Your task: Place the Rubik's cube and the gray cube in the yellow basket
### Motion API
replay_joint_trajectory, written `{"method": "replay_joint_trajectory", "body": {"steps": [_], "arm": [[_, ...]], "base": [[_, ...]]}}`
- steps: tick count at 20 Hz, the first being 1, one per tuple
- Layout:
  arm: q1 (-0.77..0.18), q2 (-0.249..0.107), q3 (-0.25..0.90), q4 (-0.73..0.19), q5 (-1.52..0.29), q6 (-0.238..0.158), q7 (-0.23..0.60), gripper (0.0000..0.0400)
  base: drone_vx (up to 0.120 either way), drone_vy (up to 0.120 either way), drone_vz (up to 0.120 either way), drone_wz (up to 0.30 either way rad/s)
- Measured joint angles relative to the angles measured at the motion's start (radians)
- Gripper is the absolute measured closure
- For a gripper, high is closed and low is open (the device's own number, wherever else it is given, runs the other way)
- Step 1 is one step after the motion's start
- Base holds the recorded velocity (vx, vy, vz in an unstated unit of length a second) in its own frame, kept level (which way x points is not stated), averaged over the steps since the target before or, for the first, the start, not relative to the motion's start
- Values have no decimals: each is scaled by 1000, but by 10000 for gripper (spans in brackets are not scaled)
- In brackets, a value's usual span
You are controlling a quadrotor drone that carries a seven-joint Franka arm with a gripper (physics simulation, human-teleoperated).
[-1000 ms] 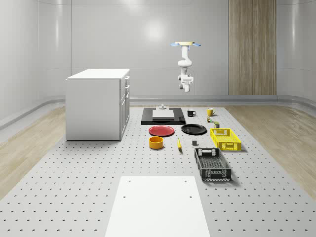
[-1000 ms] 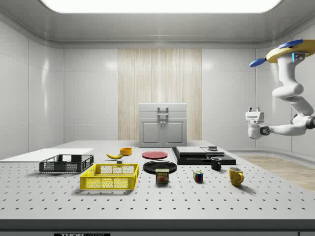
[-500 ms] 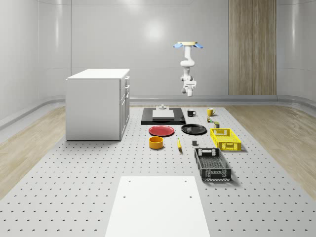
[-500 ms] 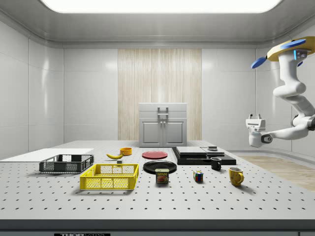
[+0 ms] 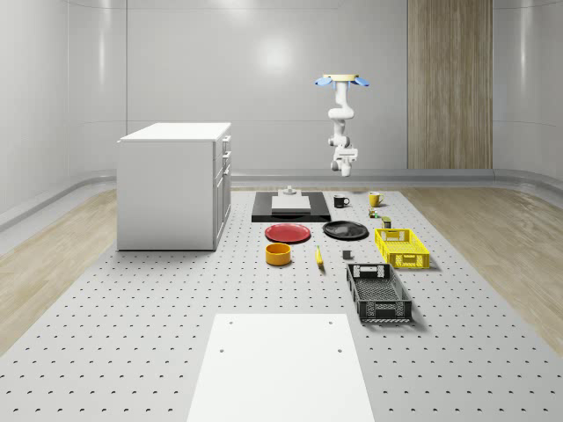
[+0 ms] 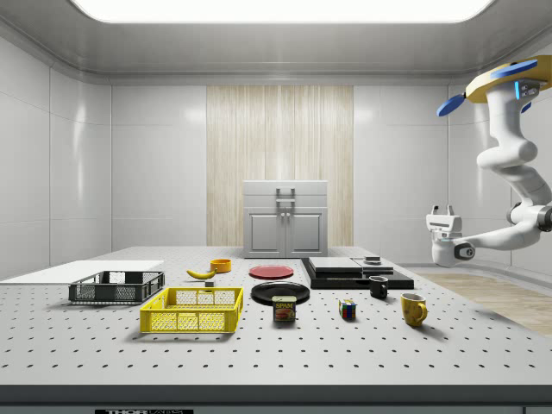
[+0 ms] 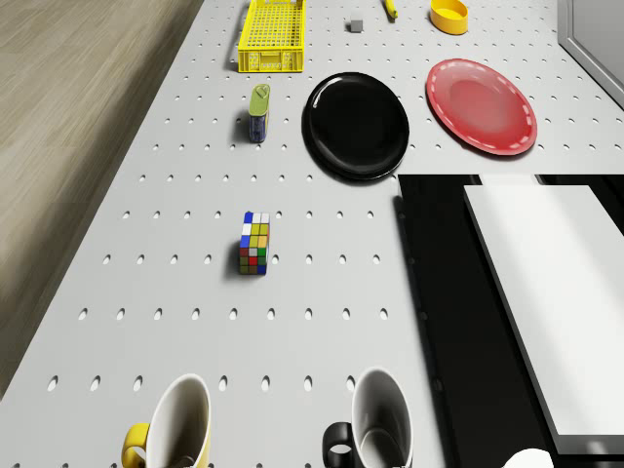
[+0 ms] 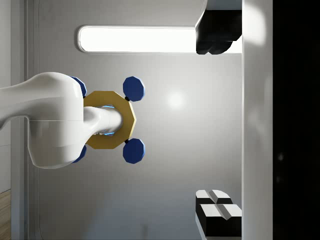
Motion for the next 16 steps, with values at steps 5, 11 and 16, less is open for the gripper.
{"method": "replay_joint_trajectory", "body": {"steps": [5,11,16], "arm": [[-1,1,0,6,0,-1,0,0],[-1,-1,1,6,0,2,-1,0],[-2,-3,2,4,0,5,-1,0]], "base": [[120,120,0,0],[120,120,0,0],[120,120,0,0]]}}
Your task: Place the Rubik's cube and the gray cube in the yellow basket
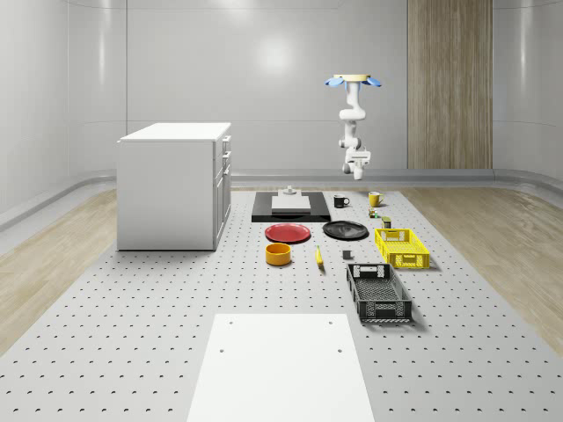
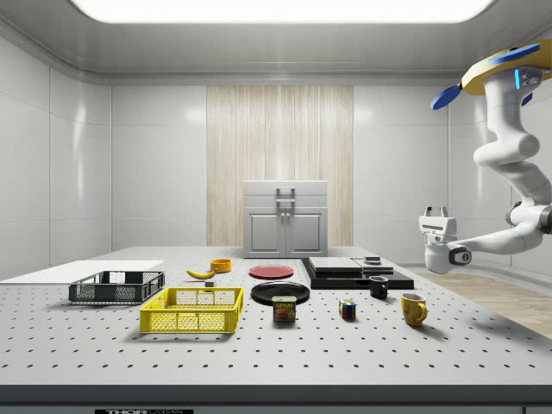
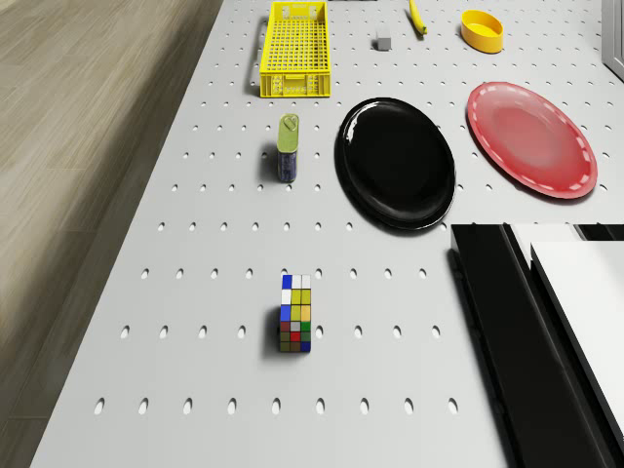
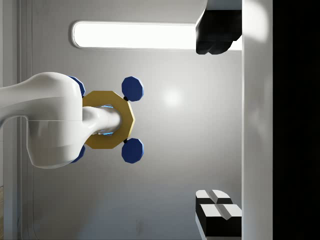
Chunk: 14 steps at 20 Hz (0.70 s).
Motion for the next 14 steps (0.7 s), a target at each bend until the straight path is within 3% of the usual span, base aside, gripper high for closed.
{"method": "replay_joint_trajectory", "body": {"steps": [14], "arm": [[-3,-7,8,-7,-10,10,1,0]], "base": [[120,0,0,0]]}}
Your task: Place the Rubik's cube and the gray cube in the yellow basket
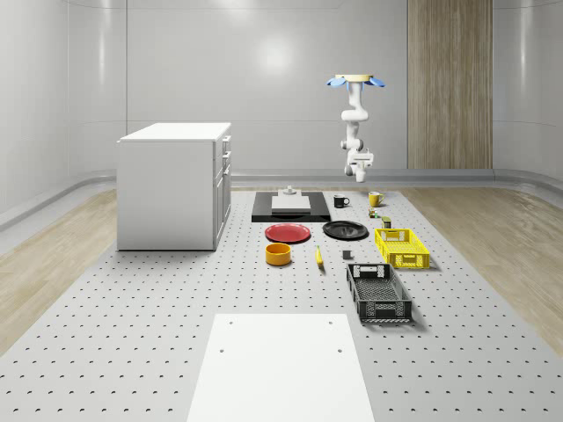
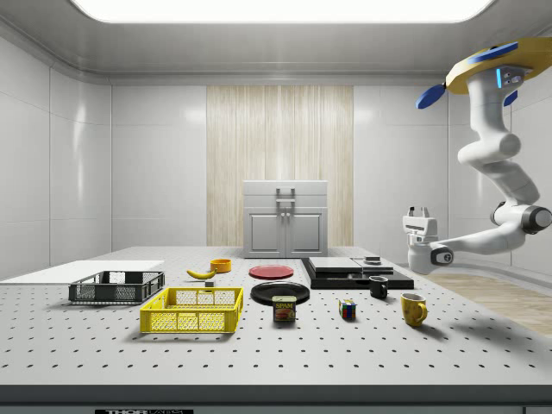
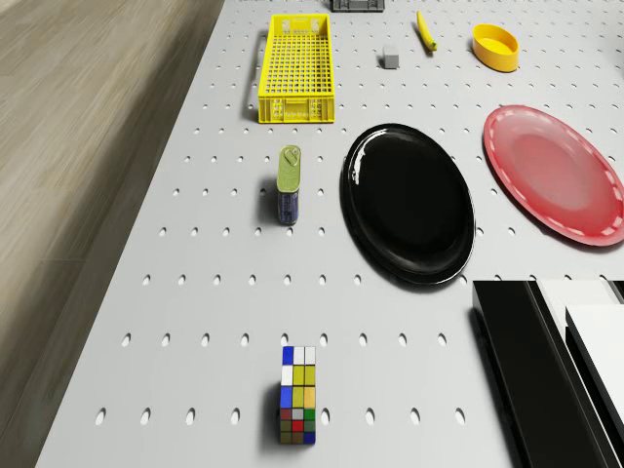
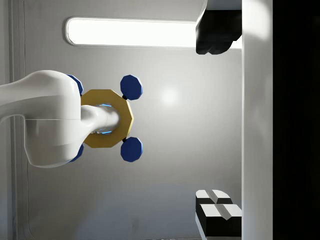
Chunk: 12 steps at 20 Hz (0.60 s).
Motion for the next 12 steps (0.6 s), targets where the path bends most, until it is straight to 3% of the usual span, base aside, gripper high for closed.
{"method": "replay_joint_trajectory", "body": {"steps": [12], "arm": [[-17,-7,56,-9,-78,10,10,0]], "base": [[120,0,0,0]]}}
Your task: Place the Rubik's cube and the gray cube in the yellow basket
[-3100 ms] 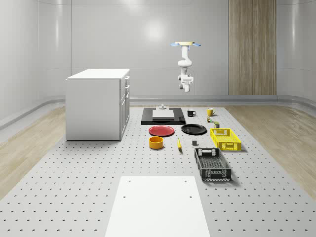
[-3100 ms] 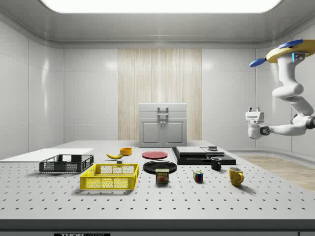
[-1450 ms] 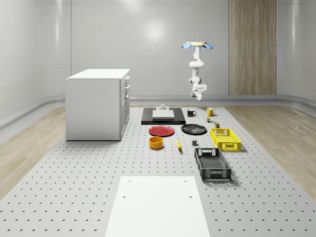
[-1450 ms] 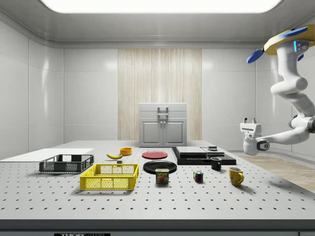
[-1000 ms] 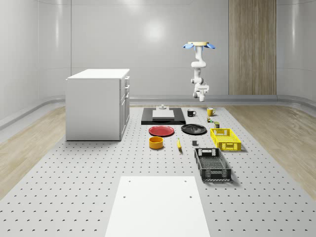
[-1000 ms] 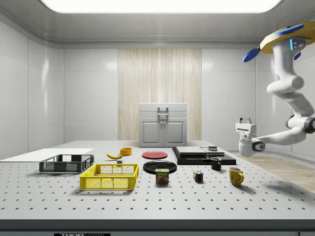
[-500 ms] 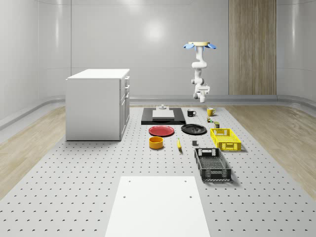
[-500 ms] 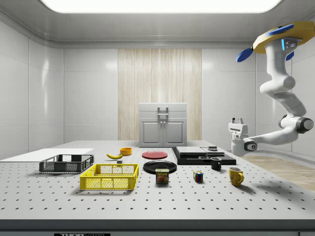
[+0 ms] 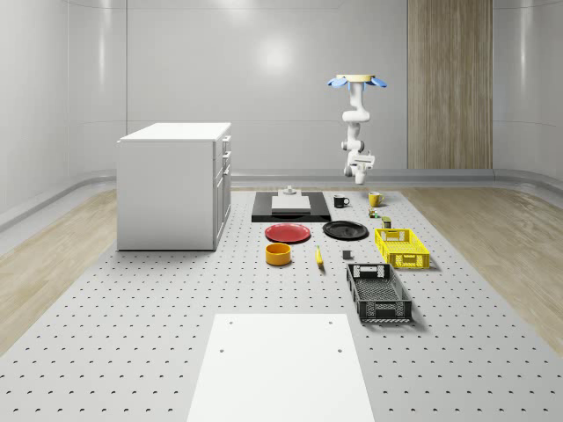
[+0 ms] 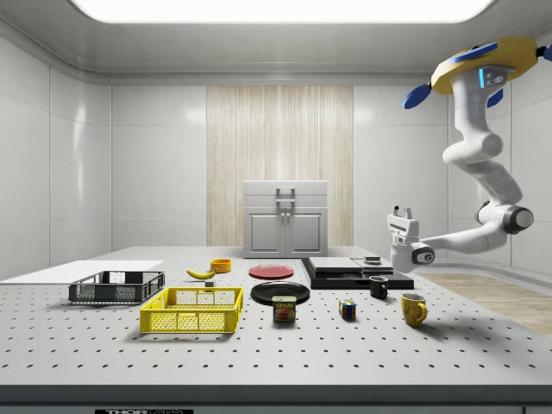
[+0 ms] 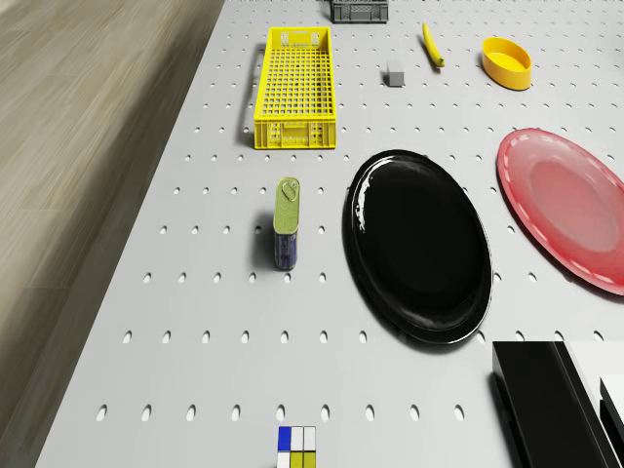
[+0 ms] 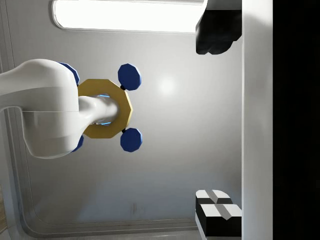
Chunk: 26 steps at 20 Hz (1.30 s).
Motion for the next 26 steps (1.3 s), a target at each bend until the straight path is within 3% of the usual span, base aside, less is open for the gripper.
{"method": "replay_joint_trajectory", "body": {"steps": [5,10,13,17,21,26], "arm": [[-26,-6,84,-16,-118,6,16,0],[-85,-23,264,-84,-378,19,55,0],[-148,-48,433,-193,-637,32,105,0],[-278,-102,688,-437,-1080,36,230,0],[-476,-158,894,-664,-1489,-22,407,0],[-728,-222,1050,-792,-1771,-137,590,0]], "base": [[120,0,0,0],[120,0,0,0],[120,0,0,0],[120,0,-90,0],[120,0,-120,0],[120,0,-120,0]]}}
